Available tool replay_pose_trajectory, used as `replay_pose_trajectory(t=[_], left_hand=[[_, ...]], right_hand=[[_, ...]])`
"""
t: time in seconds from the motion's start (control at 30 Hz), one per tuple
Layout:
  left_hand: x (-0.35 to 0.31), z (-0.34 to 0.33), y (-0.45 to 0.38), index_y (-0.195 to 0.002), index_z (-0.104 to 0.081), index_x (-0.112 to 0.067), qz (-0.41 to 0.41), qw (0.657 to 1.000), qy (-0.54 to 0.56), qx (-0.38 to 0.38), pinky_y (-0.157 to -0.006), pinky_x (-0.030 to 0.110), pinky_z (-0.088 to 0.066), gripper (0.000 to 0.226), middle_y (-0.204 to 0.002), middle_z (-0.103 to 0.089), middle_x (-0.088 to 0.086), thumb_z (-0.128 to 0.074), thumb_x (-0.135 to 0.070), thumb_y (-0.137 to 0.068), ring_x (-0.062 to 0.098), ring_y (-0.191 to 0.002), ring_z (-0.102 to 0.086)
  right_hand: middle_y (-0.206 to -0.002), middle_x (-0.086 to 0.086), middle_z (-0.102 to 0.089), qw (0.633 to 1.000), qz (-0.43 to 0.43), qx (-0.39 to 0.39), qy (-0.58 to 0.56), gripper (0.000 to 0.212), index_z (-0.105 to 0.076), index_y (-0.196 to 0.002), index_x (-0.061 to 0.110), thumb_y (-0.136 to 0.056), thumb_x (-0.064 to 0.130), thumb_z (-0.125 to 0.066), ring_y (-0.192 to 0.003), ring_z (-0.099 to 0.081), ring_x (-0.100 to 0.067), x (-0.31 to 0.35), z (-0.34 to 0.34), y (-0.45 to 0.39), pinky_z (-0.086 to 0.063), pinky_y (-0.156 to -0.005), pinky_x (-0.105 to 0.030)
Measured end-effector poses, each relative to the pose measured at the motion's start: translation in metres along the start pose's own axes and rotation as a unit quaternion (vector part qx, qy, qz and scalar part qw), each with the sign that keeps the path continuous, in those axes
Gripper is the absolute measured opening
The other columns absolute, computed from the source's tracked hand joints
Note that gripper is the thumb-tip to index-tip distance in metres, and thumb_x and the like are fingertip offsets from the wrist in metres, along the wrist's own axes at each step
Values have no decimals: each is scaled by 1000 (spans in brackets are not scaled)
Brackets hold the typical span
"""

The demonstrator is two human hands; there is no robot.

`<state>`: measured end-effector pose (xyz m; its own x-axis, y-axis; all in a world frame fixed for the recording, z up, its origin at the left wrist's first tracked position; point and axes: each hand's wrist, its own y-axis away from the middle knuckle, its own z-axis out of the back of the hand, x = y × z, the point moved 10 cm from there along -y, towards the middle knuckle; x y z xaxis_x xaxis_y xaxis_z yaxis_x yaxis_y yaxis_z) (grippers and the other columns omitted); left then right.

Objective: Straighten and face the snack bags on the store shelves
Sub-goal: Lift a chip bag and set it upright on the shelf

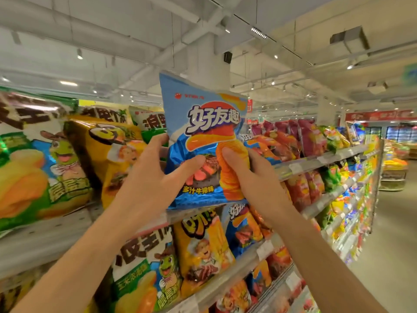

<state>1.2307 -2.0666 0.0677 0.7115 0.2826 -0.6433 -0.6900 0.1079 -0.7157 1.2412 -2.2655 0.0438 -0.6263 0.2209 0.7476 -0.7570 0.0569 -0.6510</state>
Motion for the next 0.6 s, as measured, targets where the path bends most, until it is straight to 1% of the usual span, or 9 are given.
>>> replay_pose_trajectory(t=[0.07, 0.13, 0.2, 0.27, 0.37, 0.43, 0.53, 0.57, 0.6], left_hand=[[-2, -11, -12, -108, -49, -57, -9, 1000, -28, -9, -59, 9, -52, 51, -93, -60, -49, -68, -74, -64, -16, -86, -65], [-1, -21, -22, -108, -47, -58, -7, 998, -52, -23, -58, 10, -50, 54, -89, -58, -53, -70, -75, -61, -19, -84, -64], [2, -34, -31, -112, -47, -57, -2, 997, -67, -35, -61, 11, -49, 59, -90, -62, -47, -72, -73, -61, -16, -84, -65], [5, -49, -41, -110, -47, -58, 5, 995, -86, -58, -64, 11, -49, 55, -94, -65, -37, -72, -71, -63, -16, -85, -66], [9, -59, -52, -108, -46, -58, 16, 990, -113, -85, -74, 19, -52, 49, -105, -64, -30, -72, -70, -67, -11, -90, -67], [13, -66, -60, -105, -48, -58, 26, 986, -125, -111, -79, 21, -52, 45, -103, -63, -32, -72, -67, -68, -10, -93, -66], [18, -78, -69, -105, -51, -54, 47, 979, -136, -145, -75, 19, -48, 41, -92, -67, -38, -72, -63, -71, -13, -90, -66], [19, -81, -70, -104, -52, -55, 54, 976, -140, -156, -74, 18, -47, 39, -91, -65, -44, -73, -63, -72, -17, -88, -65], [20, -82, -71, -101, -52, -59, 63, 973, -145, -168, -73, 18, -46, 37, -90, -64, -47, -73, -64, -70, -19, -87, -63]], right_hand=[[-70, 18, -64, 1000, 13, 9, 0, 27, -64, -92, 31, -97, 56, -57, -66, -65, 0, -8, 7, -15, -51, -72, -26], [-66, 16, -57, 999, 25, 30, -11, 31, -60, -88, 26, -98, 55, -56, -61, -60, -1, -19, 12, -31, -49, -69, -25], [-66, 18, -60, 998, 41, 45, -14, 33, -63, -92, 24, -98, 56, -56, -62, -61, 0, -27, 21, -47, -50, -67, -19], [-69, 21, -63, 996, 47, 67, -20, 33, -67, -98, 25, -97, 56, -56, -67, -65, 2, -40, 33, -66, -51, -68, -17], [-78, 26, -70, 994, 61, 92, -18, 25, -67, -101, 36, -97, 58, -56, -76, -69, 7, -50, 38, -88, -51, -66, -13], [-87, 23, -73, 989, 72, 125, -13, 27, -67, -107, 36, -98, 59, -55, -82, -70, 5, -53, 41, -100, -52, -68, -11], [-95, 21, -74, 979, 78, 189, -11, 36, -66, -117, 32, -97, 59, -54, -88, -69, 7, -66, 52, -118, -52, -73, -11], [-101, 23, -72, 978, 84, 192, -1, 41, -65, -122, 33, -96, 62, -53, -93, -67, 9, -71, 60, -124, -51, -75, -12], [-107, 25, -69, 980, 94, 174, 26, 45, -63, -127, 33, -95, 64, -53, -97, -64, 11, -77, 72, -133, -48, -77, -11]])
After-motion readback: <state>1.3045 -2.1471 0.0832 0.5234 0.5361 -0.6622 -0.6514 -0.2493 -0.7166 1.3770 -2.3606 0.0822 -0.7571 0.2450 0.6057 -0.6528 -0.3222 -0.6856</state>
